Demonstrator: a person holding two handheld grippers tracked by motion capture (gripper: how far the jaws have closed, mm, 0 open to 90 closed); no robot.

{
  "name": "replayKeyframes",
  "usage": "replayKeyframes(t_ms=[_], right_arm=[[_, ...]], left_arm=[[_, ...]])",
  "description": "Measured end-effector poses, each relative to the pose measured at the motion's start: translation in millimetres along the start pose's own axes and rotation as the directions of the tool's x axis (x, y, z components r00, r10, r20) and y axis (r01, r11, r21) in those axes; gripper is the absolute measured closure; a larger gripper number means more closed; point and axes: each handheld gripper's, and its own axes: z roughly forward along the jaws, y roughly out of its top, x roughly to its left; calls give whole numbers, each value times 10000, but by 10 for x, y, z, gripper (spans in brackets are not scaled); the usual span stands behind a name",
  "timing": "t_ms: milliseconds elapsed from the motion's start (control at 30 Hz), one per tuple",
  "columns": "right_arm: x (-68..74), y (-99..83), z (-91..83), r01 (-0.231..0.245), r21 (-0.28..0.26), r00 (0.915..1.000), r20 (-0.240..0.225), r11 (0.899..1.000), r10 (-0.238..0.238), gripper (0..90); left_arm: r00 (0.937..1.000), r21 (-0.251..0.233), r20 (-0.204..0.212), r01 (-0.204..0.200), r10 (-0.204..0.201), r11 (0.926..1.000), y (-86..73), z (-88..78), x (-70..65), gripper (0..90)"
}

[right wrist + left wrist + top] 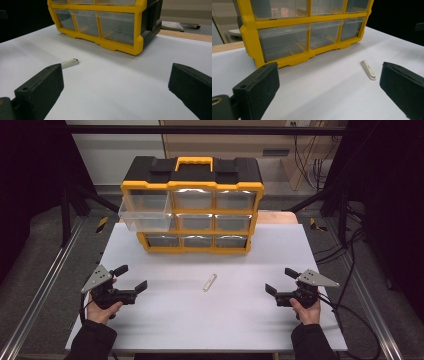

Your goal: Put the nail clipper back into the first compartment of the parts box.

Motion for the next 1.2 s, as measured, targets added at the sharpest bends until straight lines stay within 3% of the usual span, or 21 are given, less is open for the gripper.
replayKeyframes(t_ms=[533,1200], right_arm=[[0,-9,14,95,147,10000,-26,9998,-95,6],[0,-13,20,143,189,9999,6,9997,-143,6]], left_arm=[[10000,46,33,-25,25,10000,21,7,-25,25],[9996,340,177,-212,207,9992,86,141,-180,27]])
